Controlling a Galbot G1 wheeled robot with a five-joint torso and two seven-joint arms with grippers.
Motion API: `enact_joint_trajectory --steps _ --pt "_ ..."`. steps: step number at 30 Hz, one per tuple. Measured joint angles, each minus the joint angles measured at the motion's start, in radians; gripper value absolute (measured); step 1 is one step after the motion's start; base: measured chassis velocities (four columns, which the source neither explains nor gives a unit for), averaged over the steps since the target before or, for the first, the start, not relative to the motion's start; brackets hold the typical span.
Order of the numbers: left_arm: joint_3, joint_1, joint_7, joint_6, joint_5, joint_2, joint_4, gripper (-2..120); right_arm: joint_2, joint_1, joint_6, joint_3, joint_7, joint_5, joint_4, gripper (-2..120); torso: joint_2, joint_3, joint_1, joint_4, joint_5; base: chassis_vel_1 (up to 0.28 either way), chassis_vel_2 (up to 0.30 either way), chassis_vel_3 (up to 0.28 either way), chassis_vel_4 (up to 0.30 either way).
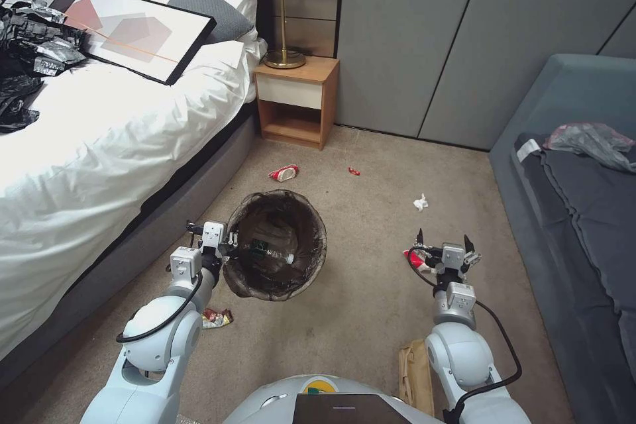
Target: Pick up the trash bin, then pick up the garbage from the floor and place it into the trash bin.
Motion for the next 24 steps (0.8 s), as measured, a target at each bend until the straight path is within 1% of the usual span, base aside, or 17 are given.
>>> enact_joint_trajectory --steps 6,14,24 --pt "0.000 -0.001 -0.002 0.000 0.000 0.001 0.003 2 0.002 0.003 0.003 0.003 0.000 -0.002 -0.003 100 0.000 0.000 0.000 0.0000 0.0000 0.000 0.000 0.000 0.000" --pt "0.000 -0.002 -0.006 -0.002 0.000 0.000 0.007 2 0.004 0.008 0.064 0.009 0.004 0.000 -0.018 100 0.000 0.000 0.000 -0.0001 0.0000 0.000 0.000 0.000 0.000" --pt "0.000 -0.001 -0.006 -0.002 0.000 0.006 0.005 2 0.007 0.005 0.046 -0.002 0.010 -0.010 -0.014 100 0.000 0.000 0.000 0.0001 0.0000 0.000 0.000 0.000 0.000"
